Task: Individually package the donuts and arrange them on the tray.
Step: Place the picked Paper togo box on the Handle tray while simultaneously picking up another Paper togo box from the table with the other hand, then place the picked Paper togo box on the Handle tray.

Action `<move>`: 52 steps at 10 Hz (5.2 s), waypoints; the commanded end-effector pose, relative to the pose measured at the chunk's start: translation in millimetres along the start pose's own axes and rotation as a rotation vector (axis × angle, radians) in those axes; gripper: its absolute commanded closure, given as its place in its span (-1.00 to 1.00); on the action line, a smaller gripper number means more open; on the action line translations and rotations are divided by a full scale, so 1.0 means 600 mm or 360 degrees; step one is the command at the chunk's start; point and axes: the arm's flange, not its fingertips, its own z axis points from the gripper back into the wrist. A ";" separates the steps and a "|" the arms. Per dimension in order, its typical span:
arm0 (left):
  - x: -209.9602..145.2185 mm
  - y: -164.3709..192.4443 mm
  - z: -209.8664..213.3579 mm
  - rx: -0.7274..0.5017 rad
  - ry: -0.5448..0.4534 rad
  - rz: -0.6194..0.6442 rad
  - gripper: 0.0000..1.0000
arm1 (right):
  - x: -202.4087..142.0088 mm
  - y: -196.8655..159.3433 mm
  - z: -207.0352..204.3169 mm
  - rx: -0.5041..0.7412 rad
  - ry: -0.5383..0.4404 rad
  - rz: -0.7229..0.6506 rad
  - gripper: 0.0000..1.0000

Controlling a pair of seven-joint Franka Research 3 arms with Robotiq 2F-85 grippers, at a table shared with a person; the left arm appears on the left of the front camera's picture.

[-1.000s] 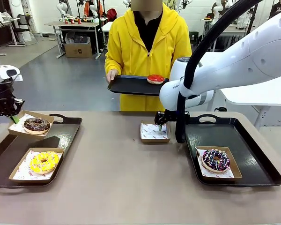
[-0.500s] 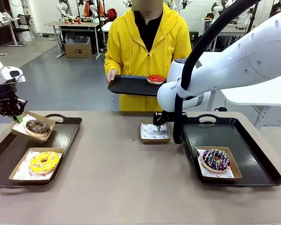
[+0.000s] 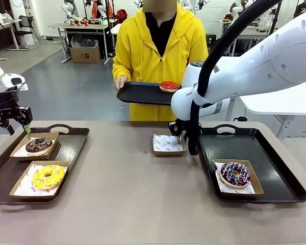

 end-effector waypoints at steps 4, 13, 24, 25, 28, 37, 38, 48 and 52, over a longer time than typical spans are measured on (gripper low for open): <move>0.006 0.008 0.004 -0.0088 0.0044 -0.0047 -1.00 | -0.013 0.003 0.003 -0.0061 -0.0050 -0.0054 1.00; -0.206 0.119 0.113 -0.0973 -0.0111 -0.0015 -1.00 | -0.043 0.045 0.230 -0.0062 -0.0166 -0.0093 1.00; -0.328 0.377 0.022 -0.2011 -0.0157 0.0221 -1.00 | 0.077 0.082 0.368 -0.0071 0.0038 -0.0237 1.00; -0.350 0.355 0.024 -0.1939 -0.0137 0.0222 -1.00 | 0.078 0.077 0.356 -0.0084 0.0029 -0.0197 1.00; -0.350 0.355 0.024 -0.1939 -0.0137 0.0222 -1.00 | 0.073 0.075 0.364 -0.0086 0.0026 -0.0180 1.00; -0.350 0.355 0.024 -0.1939 -0.0137 0.0222 -1.00 | 0.073 0.075 0.364 -0.0086 0.0026 -0.0180 1.00; -0.350 0.355 0.024 -0.1939 -0.0137 0.0222 -1.00 | 0.073 0.075 0.364 -0.0086 0.0026 -0.0180 1.00; -0.350 0.355 0.024 -0.1939 -0.0137 0.0222 -1.00 | 0.073 0.075 0.364 -0.0086 0.0026 -0.0180 1.00; -0.350 0.355 0.024 -0.1939 -0.0137 0.0222 -1.00 | 0.074 0.077 0.363 -0.0084 0.0027 -0.0177 0.98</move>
